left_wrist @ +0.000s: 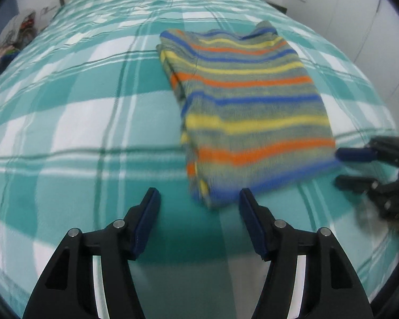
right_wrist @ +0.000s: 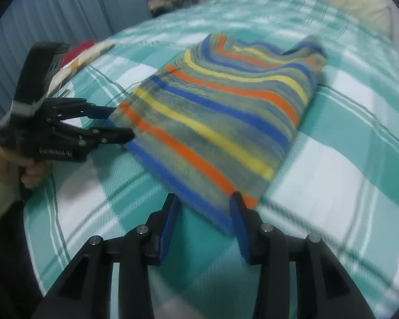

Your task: Fold small clothes

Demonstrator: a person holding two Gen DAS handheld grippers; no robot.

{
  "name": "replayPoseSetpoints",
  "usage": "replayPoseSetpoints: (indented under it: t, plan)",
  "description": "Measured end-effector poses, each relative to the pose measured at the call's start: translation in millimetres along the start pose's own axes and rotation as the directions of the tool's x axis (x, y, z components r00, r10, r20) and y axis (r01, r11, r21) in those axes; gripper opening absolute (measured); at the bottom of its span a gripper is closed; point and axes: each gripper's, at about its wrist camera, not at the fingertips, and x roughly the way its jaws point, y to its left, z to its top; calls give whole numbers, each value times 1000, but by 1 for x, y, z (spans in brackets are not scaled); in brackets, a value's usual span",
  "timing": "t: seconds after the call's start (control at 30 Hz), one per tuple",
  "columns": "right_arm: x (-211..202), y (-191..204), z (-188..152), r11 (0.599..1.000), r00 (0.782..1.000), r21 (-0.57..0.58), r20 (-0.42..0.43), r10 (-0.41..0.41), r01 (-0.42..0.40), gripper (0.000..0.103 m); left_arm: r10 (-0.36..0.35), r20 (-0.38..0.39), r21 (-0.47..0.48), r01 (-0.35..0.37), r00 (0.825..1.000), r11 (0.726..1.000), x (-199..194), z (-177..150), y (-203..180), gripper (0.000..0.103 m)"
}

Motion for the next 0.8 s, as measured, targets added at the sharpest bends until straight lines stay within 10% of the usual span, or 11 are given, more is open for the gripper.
replayPoseSetpoints:
  t: [0.2,0.43,0.8]
  plan:
    - [-45,9,-27,985,990,136,87,-114,102,61,-8,81,-23,10,997,1000,-39,-36,-20,87]
    - [-53,29,-64,918,951,296,75,-299,265,87,-1,126,-26,5,992,1000,-17,-58,-52,90]
    - [-15,36,-81,896,915,225,40,-401,382,103,51,113,15,-53,992,998,0,-61,-62,103]
